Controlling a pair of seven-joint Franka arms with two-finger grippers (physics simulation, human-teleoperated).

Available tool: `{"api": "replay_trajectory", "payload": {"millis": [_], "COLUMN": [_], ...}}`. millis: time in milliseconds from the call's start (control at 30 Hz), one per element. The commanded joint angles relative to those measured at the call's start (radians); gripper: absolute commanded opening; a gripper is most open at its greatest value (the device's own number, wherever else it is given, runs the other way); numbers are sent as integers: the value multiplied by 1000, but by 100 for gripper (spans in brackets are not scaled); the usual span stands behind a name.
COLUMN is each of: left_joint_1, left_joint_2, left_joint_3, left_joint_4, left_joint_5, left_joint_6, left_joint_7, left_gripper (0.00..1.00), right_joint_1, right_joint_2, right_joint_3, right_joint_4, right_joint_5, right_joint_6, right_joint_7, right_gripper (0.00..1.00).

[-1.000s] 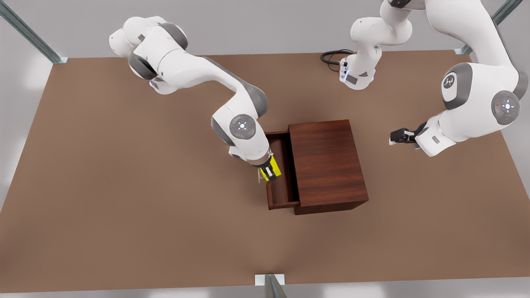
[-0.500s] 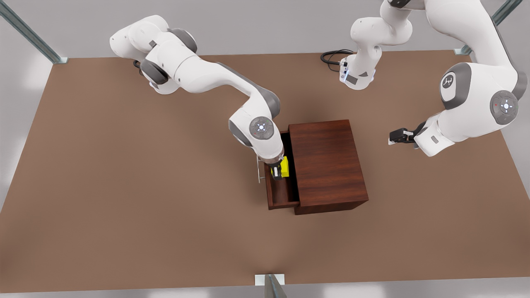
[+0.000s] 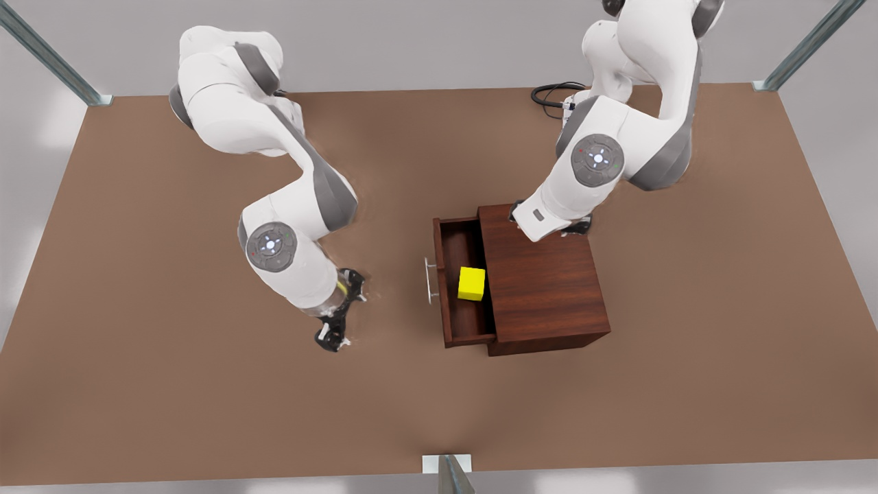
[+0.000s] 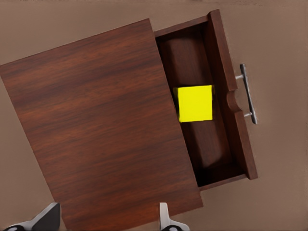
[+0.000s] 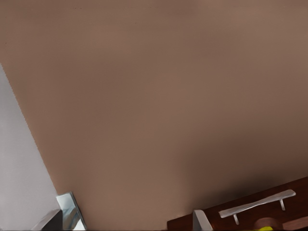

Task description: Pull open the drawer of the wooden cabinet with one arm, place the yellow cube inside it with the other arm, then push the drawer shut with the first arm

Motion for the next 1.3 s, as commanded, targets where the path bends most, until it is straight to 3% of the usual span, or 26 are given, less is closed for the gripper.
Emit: {"api": "replay_trajectory", "payload": {"millis": [0,33,100,200,267,567,800,1267], "left_joint_1": [-57,-94,-170,-278,-316,-324,-334,-337], "left_joint_2": [40,63,162,280,346,599,670,708], "left_joint_3": [0,2,3,6,8,45,75,69], "left_joint_4": [55,96,228,333,393,469,501,480], "left_joint_5": [22,24,28,91,105,151,254,254], "left_joint_6": [31,31,65,313,484,829,742,580], "left_joint_7": [-1287,-1388,-1507,-1295,-1289,-1080,-1030,-818], "left_gripper": [100,100,100,100,100,100,100,100], "right_joint_1": [-112,-169,-174,-146,-157,-171,-171,-171], "right_joint_2": [-62,-111,-237,-464,-561,-526,-526,-524], "right_joint_3": [8,-4,-148,-339,-348,-354,-354,-354], "right_joint_4": [-37,-136,-385,-733,-874,-822,-821,-821], "right_joint_5": [8,8,12,66,54,34,34,34], "right_joint_6": [-174,-145,-78,-50,13,-62,-62,-62], "right_joint_7": [-798,-1104,-1763,-2329,-2305,-2268,-2268,-2268], "right_gripper": [100,100,100,100,100,100,100,100]}}
